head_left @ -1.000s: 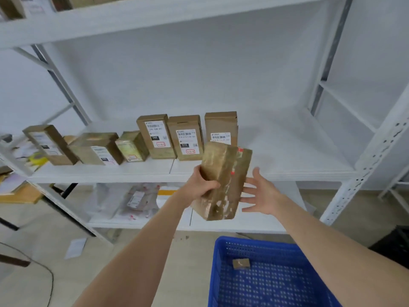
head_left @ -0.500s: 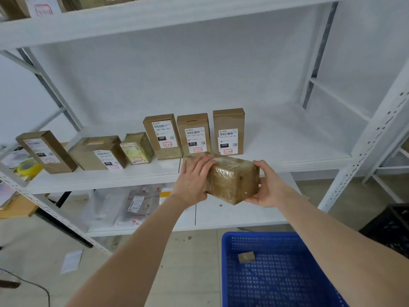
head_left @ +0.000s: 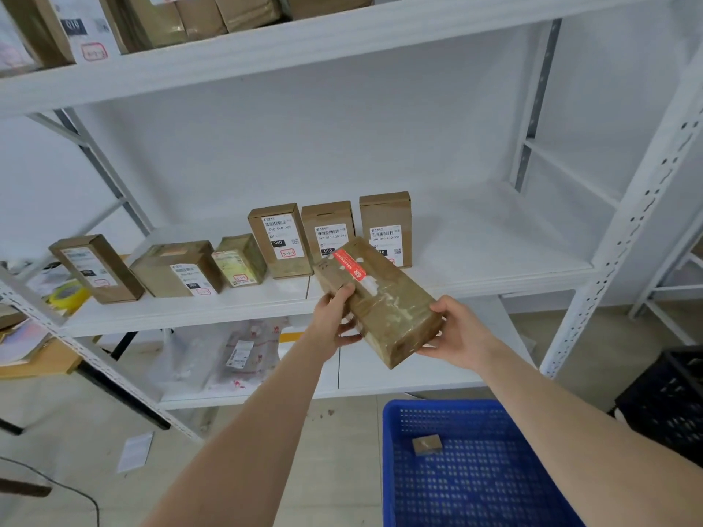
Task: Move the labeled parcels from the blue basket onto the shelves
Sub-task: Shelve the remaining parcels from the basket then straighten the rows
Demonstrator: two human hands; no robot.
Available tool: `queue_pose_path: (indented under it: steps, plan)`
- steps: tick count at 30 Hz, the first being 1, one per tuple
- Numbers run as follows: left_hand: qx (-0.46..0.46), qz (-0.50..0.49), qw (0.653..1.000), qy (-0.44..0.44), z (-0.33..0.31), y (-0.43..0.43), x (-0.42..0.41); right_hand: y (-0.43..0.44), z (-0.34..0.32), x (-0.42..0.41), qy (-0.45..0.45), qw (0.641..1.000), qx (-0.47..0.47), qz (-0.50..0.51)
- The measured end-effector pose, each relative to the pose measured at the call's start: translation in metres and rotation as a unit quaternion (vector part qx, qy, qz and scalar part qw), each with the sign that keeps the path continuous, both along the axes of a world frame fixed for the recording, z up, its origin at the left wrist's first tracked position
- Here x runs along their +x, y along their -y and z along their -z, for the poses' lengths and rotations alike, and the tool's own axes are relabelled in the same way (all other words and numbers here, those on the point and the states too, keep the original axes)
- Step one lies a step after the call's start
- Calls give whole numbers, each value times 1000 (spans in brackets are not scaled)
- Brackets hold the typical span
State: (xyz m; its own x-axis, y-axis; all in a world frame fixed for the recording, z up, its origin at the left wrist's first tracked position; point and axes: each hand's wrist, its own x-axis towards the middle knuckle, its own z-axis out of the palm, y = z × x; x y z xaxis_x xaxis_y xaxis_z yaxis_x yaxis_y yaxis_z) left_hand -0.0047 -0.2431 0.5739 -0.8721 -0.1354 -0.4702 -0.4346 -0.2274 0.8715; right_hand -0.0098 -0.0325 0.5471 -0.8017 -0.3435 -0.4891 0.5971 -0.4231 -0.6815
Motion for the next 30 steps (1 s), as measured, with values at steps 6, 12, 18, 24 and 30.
queue_pose_path:
  steps: [6,12,18,24,30]
  plan:
    - [-315,160,922,-160,-7,-1,-1,-8,-11,-7,-25,993,99,-66]
    - [-475,186,825,-244,-6,-15,8,-7,-35,-7,-56,996,67,-15]
    - [-664,231,594,-391,-10,-19,13,-16,-39,-5,8,997,71,-10]
    - [-647,155,656,-357,1,-24,16,-19,-21,-1,-12,999,53,1]
    - [-68,31,996,-41,-19,-31,14,-25,-10,7,-89,996,21,-3]
